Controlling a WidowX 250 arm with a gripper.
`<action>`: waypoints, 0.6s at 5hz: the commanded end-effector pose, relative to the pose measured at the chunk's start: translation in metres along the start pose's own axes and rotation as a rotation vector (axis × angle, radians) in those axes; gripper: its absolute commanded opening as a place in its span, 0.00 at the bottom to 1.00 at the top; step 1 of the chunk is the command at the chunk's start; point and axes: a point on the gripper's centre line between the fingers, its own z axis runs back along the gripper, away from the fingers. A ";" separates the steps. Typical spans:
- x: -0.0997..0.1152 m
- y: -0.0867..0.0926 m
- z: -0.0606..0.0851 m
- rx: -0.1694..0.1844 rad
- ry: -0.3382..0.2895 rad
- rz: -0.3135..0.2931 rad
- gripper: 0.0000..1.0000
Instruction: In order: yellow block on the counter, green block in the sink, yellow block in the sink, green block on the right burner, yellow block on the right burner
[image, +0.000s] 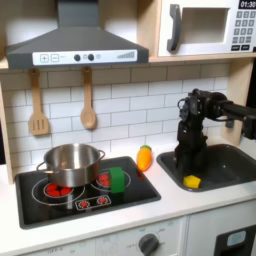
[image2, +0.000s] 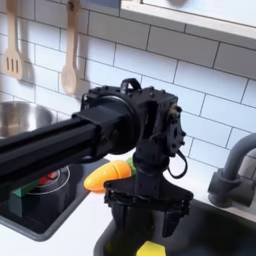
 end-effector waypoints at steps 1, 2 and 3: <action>0.006 -0.001 -0.026 0.036 0.004 -0.023 1.00; 0.001 -0.005 -0.033 0.039 0.014 -0.041 1.00; -0.004 -0.006 -0.033 0.025 0.025 -0.045 1.00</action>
